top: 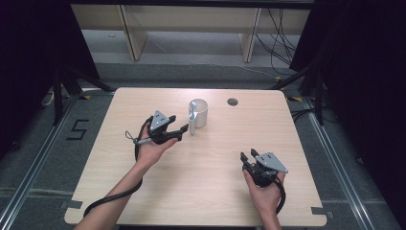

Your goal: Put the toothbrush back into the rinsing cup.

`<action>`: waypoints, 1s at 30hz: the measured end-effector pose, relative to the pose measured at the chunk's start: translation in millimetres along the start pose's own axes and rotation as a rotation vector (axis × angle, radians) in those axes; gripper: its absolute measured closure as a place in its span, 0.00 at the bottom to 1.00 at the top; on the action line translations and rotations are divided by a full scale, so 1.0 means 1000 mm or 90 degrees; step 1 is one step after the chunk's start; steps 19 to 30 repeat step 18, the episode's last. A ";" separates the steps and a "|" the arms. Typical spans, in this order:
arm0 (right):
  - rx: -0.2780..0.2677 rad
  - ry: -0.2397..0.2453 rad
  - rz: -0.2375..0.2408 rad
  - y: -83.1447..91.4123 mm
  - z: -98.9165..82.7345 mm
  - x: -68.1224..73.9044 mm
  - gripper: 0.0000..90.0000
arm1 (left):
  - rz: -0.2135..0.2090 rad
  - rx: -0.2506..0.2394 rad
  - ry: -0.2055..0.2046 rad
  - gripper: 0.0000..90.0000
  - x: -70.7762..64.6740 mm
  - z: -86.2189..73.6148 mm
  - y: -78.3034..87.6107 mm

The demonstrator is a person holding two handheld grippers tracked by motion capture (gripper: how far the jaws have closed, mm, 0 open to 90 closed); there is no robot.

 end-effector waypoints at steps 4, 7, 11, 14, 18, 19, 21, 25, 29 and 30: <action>0.000 0.003 -0.006 -0.001 -0.001 -0.002 0.62 | 0.005 0.019 0.013 0.38 0.004 -0.013 0.018; 0.004 -0.007 0.004 -0.003 -0.003 -0.001 0.62 | 0.016 0.029 0.031 0.38 0.008 -0.026 0.032; 0.005 -0.005 0.000 -0.005 -0.004 -0.001 0.61 | 0.025 0.036 0.051 0.38 0.012 -0.044 0.052; 0.021 -0.006 -0.001 -0.004 -0.006 -0.002 0.61 | 0.030 0.035 0.065 0.37 0.014 -0.058 0.067; 0.028 -0.005 0.001 -0.005 -0.007 -0.005 0.59 | 0.045 0.033 0.089 0.36 0.020 -0.072 0.088; 0.028 -0.005 0.001 -0.005 -0.007 -0.005 0.59 | 0.045 0.033 0.089 0.36 0.020 -0.072 0.088; 0.028 -0.005 0.001 -0.005 -0.007 -0.005 0.59 | 0.045 0.033 0.089 0.36 0.020 -0.072 0.088; 0.028 -0.005 0.001 -0.005 -0.007 -0.005 0.59 | 0.045 0.033 0.089 0.36 0.020 -0.072 0.088; 0.028 -0.005 0.001 -0.005 -0.007 -0.005 0.59 | 0.045 0.033 0.089 0.36 0.020 -0.072 0.088; 0.028 -0.005 0.001 -0.005 -0.007 -0.005 0.59 | 0.045 0.033 0.089 0.36 0.020 -0.072 0.088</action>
Point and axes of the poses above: each handheld gripper's, and its own axes: y roughly backward along the jaws, z roughly out of its top, x roughly to its left, the point moved 8 cm from there along -y, roughly forward along the jaws, and after that the axes turned 6 degrees about -z, right-handed, at the moved point
